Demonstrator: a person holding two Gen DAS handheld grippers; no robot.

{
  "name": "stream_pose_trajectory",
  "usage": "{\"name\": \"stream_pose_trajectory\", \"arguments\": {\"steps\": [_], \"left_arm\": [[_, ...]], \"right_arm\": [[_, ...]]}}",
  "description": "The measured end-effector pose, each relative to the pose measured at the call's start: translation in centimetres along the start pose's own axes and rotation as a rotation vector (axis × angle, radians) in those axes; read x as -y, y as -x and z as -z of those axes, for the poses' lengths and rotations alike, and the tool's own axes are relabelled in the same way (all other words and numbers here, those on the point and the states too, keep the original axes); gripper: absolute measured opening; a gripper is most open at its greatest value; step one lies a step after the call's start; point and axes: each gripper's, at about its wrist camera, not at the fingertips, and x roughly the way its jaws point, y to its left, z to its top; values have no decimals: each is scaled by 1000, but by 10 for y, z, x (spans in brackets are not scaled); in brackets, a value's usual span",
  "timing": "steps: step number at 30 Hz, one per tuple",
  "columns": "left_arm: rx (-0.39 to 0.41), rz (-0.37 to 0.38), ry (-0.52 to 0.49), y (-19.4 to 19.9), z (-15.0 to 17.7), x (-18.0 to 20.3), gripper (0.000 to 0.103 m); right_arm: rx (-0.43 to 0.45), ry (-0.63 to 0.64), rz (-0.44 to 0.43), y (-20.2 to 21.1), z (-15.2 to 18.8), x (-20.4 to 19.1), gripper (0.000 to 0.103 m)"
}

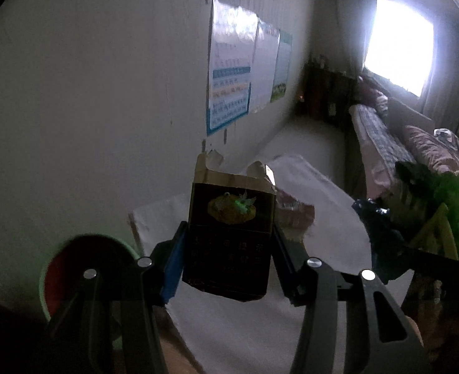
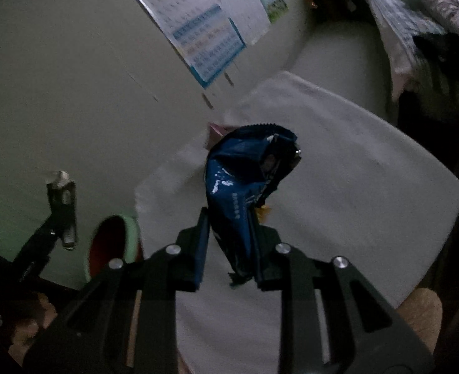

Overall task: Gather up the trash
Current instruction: 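Carry the dark box and blue packet over the green bin and open both grippers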

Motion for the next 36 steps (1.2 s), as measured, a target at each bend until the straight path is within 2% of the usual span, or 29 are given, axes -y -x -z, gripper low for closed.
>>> {"name": "stream_pose_trajectory", "arguments": {"steps": [6,12,26,36], "left_arm": [[43,-5,20,16,-6,-9,49],[53,-34,44,20,-4,-26,49],[60,-115,113,22,-2,-78,49],[21,-201,185,15,14,-129,49]], "right_arm": [[42,57,-40,22,-2,-29,24],[28,115,-57,23,3,-55,24],[-21,208,-110,-3,8,-105,24],[-117,296,-168,-46,19,-158,24]]}}
